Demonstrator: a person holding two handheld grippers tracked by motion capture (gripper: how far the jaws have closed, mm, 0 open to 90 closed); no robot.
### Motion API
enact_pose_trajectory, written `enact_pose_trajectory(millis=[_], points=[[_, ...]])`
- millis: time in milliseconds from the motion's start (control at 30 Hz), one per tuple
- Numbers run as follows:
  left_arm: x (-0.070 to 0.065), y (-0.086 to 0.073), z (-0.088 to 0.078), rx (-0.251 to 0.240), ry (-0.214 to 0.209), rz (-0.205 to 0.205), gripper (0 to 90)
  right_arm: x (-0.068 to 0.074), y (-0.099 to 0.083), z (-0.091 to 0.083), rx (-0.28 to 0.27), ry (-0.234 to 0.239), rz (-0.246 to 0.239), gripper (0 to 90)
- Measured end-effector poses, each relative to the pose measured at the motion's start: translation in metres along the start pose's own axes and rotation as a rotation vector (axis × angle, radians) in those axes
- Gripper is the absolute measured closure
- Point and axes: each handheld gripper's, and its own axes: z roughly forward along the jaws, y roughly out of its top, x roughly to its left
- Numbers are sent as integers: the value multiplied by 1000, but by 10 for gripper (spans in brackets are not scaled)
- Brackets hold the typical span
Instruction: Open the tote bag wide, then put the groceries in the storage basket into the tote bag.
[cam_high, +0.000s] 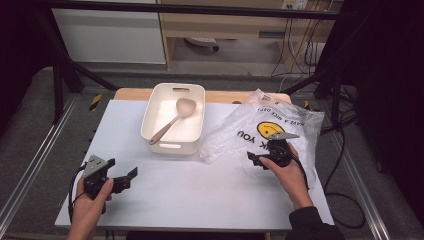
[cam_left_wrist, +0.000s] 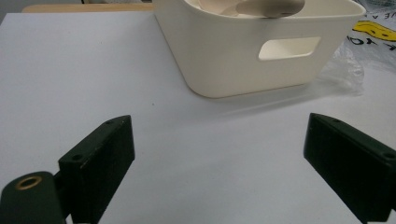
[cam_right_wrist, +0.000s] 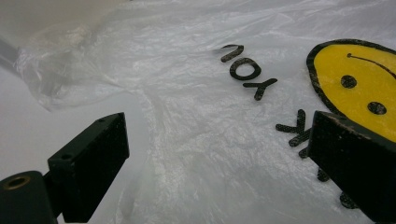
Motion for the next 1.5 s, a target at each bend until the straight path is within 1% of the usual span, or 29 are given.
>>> enact_pose_trajectory(millis=[100, 233, 300, 333, 400, 433, 533, 633, 700, 800, 900, 1133, 1167, 1267, 1333, 1400, 1500], points=[[1, 0, 0, 3, 1, 0, 83, 0, -3, 2, 17, 2, -11, 57], [0, 0, 1, 2, -2, -1, 83, 0, -4, 3, 24, 1, -9, 57], [0, 0, 1, 5, -3, -1, 83, 0, -4, 2, 23, 2, -4, 58], [0, -1, 1, 5, -6, -10, 83, 2, -4, 1, 15, 1, 1, 57], [1, 0, 0, -1, -6, -12, 83, 3, -4, 1, 12, 1, 6, 54], [2, 0, 0, -3, -8, -10, 84, 4, -4, 1, 12, 0, -5, 53], [1, 0, -1, -7, -17, -5, 83, 7, -5, 4, 41, -16, -36, 52], [1, 0, -2, -8, -13, -3, 83, 7, -7, 8, 55, -16, -37, 54], [2, 0, -4, -13, -7, -6, 83, 7, -9, 11, 71, -4, -36, 60], [2, 0, -4, -13, -2, -9, 83, 7, -11, 15, 93, 10, -55, 63], [2, 1, -3, -9, -2, -5, 83, 8, -13, 19, 112, 11, -58, 63], [3, 0, -4, -11, -2, -9, 83, 6, -16, 24, 123, 5, -62, 62], [3, 0, -4, -13, -1, -8, 83, 5, -18, 26, 142, 6, -59, 68], [1, 0, -4, -9, -2, -1, 83, 5, -21, 28, 156, -1, -60, 86], [1, 0, -4, -9, -3, -2, 83, 4, -21, 28, 152, -5, -66, 113], [1, 0, -4, -10, 0, -4, 84, 4, -21, 28, 148, -11, -60, 147], [2, 0, -3, -10, 1, -5, 83, 3, -21, 27, 141, -21, -70, 214]])
